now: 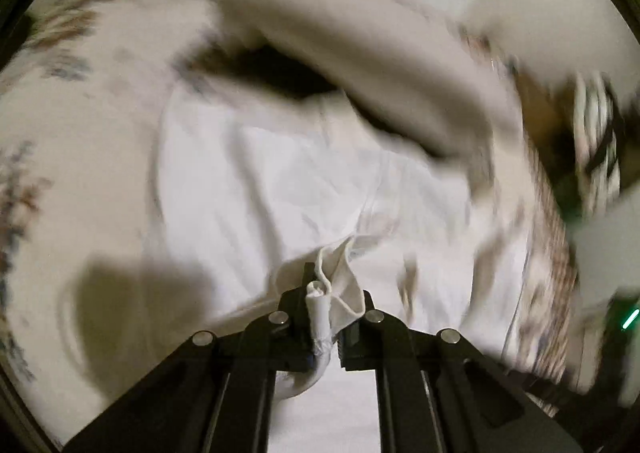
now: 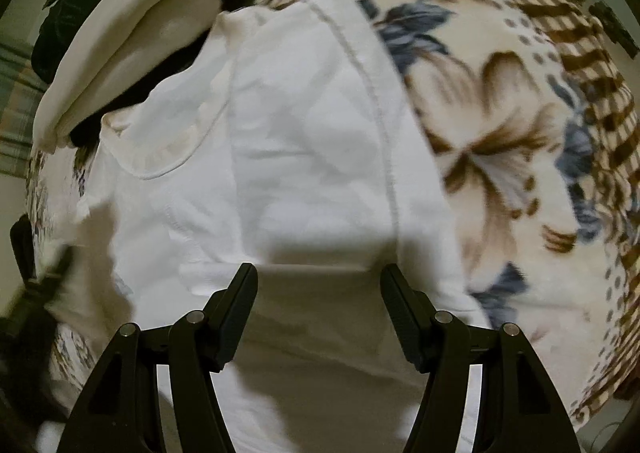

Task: Fold small clothes

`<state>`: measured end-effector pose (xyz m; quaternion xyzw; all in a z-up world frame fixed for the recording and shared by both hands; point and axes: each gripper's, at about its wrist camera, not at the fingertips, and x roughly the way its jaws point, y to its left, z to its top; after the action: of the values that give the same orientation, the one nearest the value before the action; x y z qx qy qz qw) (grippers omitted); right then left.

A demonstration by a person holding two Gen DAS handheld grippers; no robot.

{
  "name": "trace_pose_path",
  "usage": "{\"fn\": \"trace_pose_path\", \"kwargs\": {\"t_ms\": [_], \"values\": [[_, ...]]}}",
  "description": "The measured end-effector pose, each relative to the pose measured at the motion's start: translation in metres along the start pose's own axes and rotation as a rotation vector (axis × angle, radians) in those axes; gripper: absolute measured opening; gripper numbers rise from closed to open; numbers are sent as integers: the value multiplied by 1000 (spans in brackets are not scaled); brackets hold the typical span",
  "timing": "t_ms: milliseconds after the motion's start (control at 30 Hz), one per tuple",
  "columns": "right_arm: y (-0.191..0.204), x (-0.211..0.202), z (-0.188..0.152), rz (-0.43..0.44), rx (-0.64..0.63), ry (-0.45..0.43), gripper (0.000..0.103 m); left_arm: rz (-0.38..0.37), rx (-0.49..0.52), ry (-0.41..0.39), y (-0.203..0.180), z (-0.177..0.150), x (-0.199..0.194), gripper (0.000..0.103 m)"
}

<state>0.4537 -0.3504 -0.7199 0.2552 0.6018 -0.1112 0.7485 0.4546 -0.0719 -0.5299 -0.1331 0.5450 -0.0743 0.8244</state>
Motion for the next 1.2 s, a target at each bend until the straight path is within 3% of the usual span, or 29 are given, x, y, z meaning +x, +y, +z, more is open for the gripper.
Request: {"fn": "trace_pose_path", "kwargs": {"t_ms": [100,167,233,267,333,467,533,600,667,733,867,933,1033,1200], "values": [[-16,-12,0,15,-1,0,66,10,21,89,-13,-12,16,11],[-23,-20,0,35,-9,-2,66,-6,-10,118,-8,-16,10,29],[-29,-29,0,52,-19,-8,66,-32,-54,125,1,-17,-4,77],[-31,-35,0,65,-27,-12,66,-40,-80,117,7,-15,-15,84],[-34,-45,0,80,-40,-21,66,-35,-108,89,17,-14,-30,86],[-30,-42,-1,40,-93,-28,66,114,-115,56,44,1,-30,86],[-21,-27,-3,-22,-119,-13,66,151,-130,69,57,6,-17,86],[-15,-6,-5,-83,-160,39,66,226,-100,136,67,12,11,86],[-12,5,-6,-132,-208,79,66,236,-79,192,72,11,34,87],[-10,2,-6,-138,-228,82,66,236,-59,190,70,10,35,88],[-22,-21,8,-34,-161,88,66,177,-42,169,60,15,3,88],[-30,-42,27,23,-120,54,67,152,-19,132,54,25,-18,88],[-35,-54,58,38,-102,13,73,152,16,91,45,52,-29,88],[-42,-38,116,48,-78,25,73,182,49,117,40,101,14,88]]}}
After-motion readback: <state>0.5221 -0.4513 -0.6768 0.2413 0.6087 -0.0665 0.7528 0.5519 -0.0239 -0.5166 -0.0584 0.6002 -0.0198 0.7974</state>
